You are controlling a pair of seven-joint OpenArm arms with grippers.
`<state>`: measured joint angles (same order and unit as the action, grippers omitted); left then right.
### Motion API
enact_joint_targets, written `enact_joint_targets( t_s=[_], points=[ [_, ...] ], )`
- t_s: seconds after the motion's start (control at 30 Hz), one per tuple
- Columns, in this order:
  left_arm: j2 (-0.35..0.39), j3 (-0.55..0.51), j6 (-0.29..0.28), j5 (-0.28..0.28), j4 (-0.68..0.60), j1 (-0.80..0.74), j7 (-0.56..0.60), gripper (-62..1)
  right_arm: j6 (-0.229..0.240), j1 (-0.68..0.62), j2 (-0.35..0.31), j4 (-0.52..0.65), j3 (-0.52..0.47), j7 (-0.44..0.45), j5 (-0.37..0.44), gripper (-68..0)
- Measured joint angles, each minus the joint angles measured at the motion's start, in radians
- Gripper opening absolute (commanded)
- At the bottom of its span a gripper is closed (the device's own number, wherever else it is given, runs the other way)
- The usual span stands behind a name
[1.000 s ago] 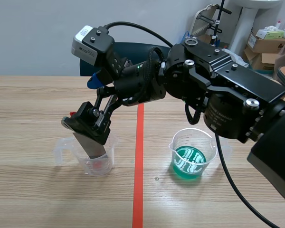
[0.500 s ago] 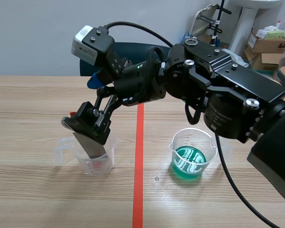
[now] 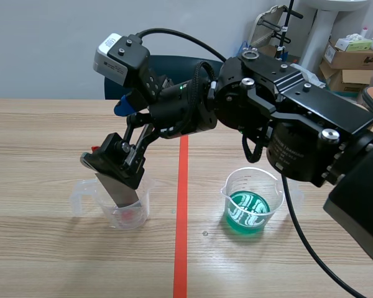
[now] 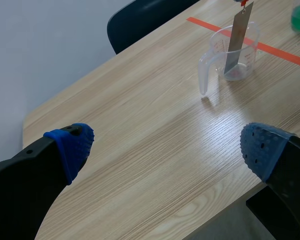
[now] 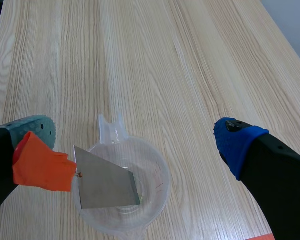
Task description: Do the redox reaction experiment
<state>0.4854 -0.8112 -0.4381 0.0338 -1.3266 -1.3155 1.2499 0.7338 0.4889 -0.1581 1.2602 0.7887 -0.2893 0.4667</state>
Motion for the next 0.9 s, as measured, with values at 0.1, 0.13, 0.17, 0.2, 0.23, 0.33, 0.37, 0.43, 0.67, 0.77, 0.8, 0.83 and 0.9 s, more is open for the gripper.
enact_joint_targets(
  t_s=[0.1,0.13,0.17,0.2,0.23,0.33,0.37,0.43,0.67,0.77,0.8,0.83,0.9],
  points=[
    [0.0,0.0,0.0,0.0,0.0,0.0,0.0,1.4,0.0,-0.002,0.0,0.002,0.0,0.003,0.0,0.4],
    [0.0,0.0,0.0,0.0,0.0,0.0,0.0,1.4,0.0,-0.008,0.0,0.008,0.0,0.01,0.0,0.4],
    [0.0,0.0,0.0,0.0,0.0,0.0,0.0,1.4,-0.004,-0.019,-0.002,0.023,0.0,0.013,-0.003,0.4],
    [0.0,0.0,0.0,0.0,0.0,0.0,0.0,1.4,-0.003,-0.035,-0.005,0.048,0.0,0.015,-0.008,0.4],
    [0.0,0.0,0.0,0.0,0.0,0.0,0.0,1.4,-0.004,-0.056,-0.008,0.081,0.0,0.016,-0.016,0.4],
    [0.0,0.0,0.0,0.0,0.0,0.0,0.0,1.4,-0.002,-0.138,-0.027,0.214,0.0,0.016,-0.091,0.4],
    [0.0,0.0,0.0,0.0,0.0,0.0,0.0,1.4,0.002,-0.167,-0.037,0.259,0.0,0.016,-0.111,0.4],
    [0.0,0.0,0.0,0.0,0.0,0.0,0.0,1.4,0.005,-0.223,-0.064,0.34,0.0,0.016,-0.138,0.4],
    [0.0,0.0,0.0,0.0,0.0,0.0,-0.001,1.4,-0.042,-0.403,-0.22,0.535,-0.018,0.117,-0.139,0.4],
    [0.0,0.0,0.0,0.0,0.0,0.0,-0.003,1.4,-0.092,-0.483,-0.29,0.631,-0.1,0.182,-0.142,0.4],
    [0.0,0.0,0.0,0.0,0.0,0.0,-0.003,1.4,-0.109,-0.507,-0.311,0.665,-0.137,0.196,-0.142,0.4],
    [0.0,0.0,0.0,0.0,0.0,0.0,-0.003,1.4,-0.127,-0.533,-0.33,0.698,-0.179,0.216,-0.142,0.4],
    [0.0,0.0,0.0,0.0,0.0,0.0,-0.003,1.4,-0.156,-0.583,-0.36,0.76,-0.262,0.234,-0.142,0.4]
  ],
)
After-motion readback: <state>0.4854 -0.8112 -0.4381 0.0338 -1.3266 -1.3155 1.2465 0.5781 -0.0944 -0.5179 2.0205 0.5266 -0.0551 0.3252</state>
